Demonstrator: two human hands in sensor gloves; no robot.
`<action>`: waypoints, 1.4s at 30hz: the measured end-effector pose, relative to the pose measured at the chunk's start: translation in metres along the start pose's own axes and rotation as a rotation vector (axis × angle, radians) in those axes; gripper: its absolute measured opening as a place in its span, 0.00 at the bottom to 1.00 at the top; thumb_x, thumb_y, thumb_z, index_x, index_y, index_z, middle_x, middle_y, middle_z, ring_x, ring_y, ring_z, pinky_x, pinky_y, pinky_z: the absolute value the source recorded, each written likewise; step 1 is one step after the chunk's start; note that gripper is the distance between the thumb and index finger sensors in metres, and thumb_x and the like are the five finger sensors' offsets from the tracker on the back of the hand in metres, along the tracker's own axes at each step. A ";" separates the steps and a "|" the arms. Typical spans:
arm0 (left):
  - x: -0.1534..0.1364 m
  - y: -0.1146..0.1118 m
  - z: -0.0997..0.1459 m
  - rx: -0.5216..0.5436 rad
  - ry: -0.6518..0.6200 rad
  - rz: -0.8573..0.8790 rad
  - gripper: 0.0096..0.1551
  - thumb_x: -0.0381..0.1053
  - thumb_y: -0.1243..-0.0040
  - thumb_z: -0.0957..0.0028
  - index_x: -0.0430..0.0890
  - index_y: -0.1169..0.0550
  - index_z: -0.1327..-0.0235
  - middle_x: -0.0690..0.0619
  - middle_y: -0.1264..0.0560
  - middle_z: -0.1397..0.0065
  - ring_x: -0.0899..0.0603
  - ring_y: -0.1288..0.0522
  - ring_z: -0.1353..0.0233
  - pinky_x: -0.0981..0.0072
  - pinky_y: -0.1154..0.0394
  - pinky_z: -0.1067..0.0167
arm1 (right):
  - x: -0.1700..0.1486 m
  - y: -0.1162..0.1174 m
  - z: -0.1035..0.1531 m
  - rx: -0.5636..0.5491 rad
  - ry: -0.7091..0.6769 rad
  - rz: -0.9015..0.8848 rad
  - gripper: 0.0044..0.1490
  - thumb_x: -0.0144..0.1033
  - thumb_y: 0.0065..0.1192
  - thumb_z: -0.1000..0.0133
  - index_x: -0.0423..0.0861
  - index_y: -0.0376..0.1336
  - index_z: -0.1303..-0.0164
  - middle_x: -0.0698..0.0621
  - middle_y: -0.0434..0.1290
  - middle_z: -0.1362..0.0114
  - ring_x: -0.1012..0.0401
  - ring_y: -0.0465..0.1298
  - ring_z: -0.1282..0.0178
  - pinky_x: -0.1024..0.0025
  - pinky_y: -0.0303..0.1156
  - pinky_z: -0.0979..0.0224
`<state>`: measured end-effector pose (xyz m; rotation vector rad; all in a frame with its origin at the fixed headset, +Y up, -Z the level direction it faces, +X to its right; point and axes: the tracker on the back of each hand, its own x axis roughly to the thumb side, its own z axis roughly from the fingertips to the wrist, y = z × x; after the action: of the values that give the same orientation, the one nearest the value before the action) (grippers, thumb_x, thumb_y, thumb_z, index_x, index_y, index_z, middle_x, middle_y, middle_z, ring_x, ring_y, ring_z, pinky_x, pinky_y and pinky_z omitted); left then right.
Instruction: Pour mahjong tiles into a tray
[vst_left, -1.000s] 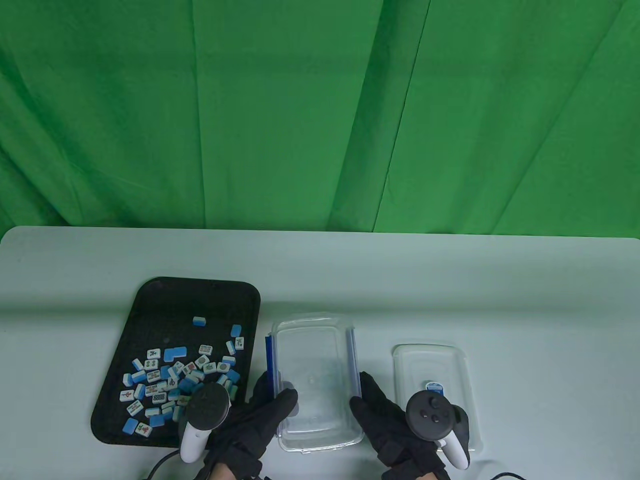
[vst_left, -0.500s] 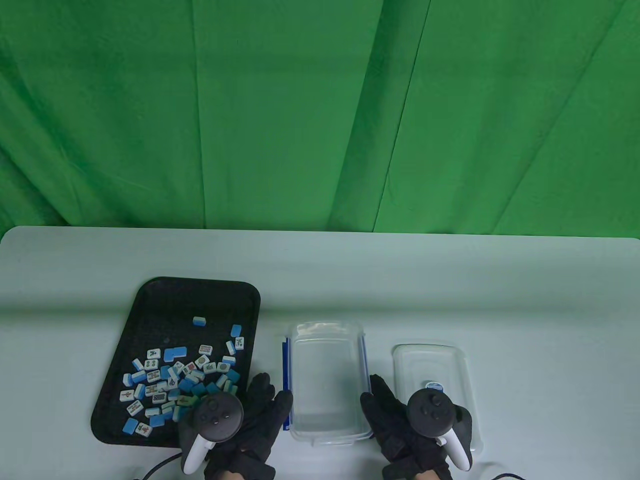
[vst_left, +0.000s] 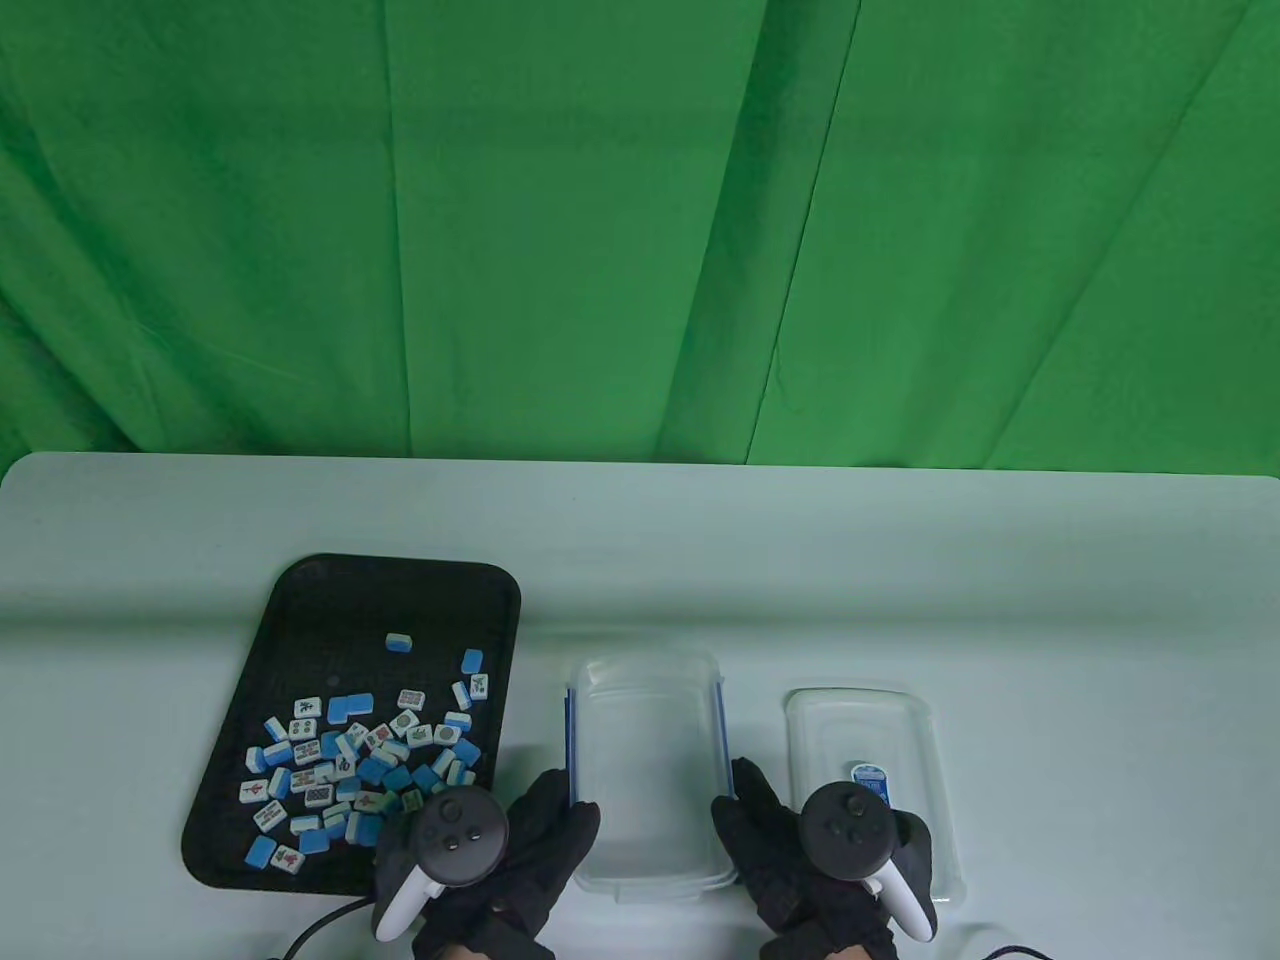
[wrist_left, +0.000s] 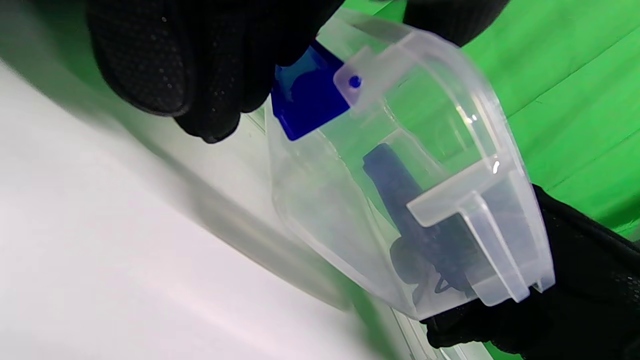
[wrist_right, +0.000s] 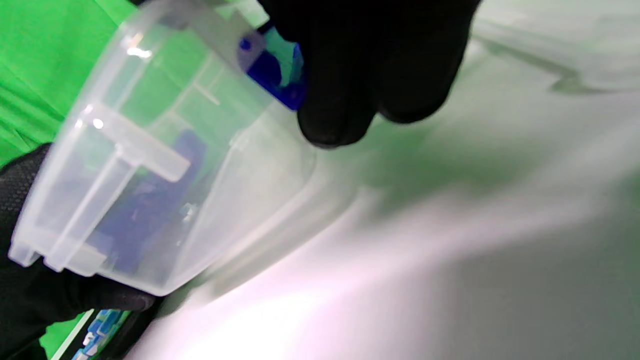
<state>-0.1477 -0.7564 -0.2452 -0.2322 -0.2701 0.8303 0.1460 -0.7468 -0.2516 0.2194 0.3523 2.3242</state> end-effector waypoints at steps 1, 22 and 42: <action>-0.001 0.000 0.000 -0.001 0.007 0.002 0.44 0.61 0.57 0.30 0.26 0.39 0.19 0.25 0.28 0.29 0.27 0.20 0.38 0.39 0.23 0.46 | 0.000 0.000 0.000 0.002 -0.004 0.001 0.47 0.57 0.39 0.27 0.33 0.45 0.11 0.33 0.70 0.25 0.51 0.80 0.39 0.52 0.75 0.31; -0.007 0.007 0.001 -0.013 0.056 -0.003 0.42 0.59 0.57 0.30 0.26 0.36 0.21 0.24 0.26 0.31 0.27 0.19 0.40 0.39 0.23 0.47 | 0.001 0.006 -0.002 0.073 -0.003 0.028 0.48 0.58 0.40 0.28 0.33 0.46 0.11 0.33 0.69 0.22 0.49 0.78 0.35 0.49 0.74 0.29; -0.009 0.007 0.001 -0.056 0.115 -0.040 0.42 0.58 0.57 0.30 0.25 0.35 0.21 0.24 0.26 0.31 0.27 0.19 0.40 0.39 0.23 0.47 | 0.003 0.016 -0.004 0.144 0.005 0.060 0.50 0.58 0.39 0.28 0.30 0.44 0.11 0.32 0.68 0.22 0.48 0.78 0.35 0.49 0.73 0.28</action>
<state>-0.1589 -0.7582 -0.2480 -0.3250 -0.1894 0.7677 0.1325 -0.7562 -0.2507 0.2984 0.5223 2.3600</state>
